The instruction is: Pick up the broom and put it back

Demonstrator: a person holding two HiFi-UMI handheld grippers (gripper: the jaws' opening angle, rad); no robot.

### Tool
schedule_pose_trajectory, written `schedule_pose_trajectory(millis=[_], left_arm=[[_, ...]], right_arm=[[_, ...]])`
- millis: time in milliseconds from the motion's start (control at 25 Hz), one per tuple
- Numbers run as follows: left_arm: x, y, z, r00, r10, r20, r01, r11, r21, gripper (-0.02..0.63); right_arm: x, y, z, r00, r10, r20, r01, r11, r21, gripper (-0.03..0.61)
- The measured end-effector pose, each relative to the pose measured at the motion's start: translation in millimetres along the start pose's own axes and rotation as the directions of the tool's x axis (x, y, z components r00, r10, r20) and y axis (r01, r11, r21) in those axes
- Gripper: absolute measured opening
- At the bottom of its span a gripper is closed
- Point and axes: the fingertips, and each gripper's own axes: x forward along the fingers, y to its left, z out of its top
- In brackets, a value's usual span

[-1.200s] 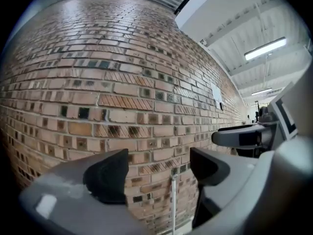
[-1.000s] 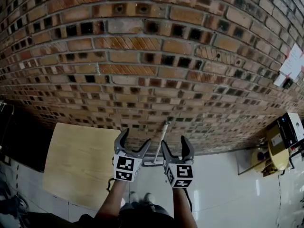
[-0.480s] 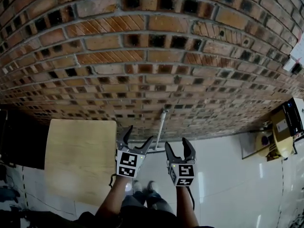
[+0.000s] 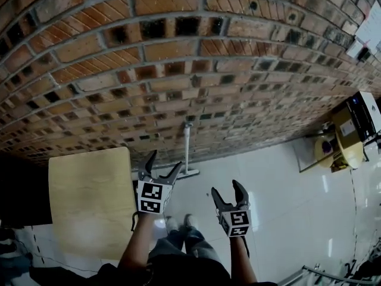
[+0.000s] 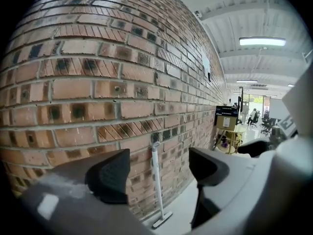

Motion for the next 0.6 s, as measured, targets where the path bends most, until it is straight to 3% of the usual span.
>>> schedule_pose_trajectory(millis=[160,280,600], left_arm=[[13.9,2.2,-8.6,1.000,0.002,-0.006,-0.002,1.000,0.002,0.385],[21.7,5.1,-7.8,1.000,0.005,-0.005,-0.005,1.000,0.012,0.385],[22.5,28.3,-11.2,0.999,0.052,0.002,-0.051,0.997,-0.049,0.382]], right_arm=[[-10.5,-18.3,-35.1,0.998,-0.032,-0.058,0.034,0.999,0.037,0.380],[-0.7,-24.9,-50.2,0.995,-0.048,-0.089,0.053,0.997,0.056,0.380],[116.1,2.7,-53.5,0.991,0.046,-0.128,-0.043,0.999,0.030,0.379]])
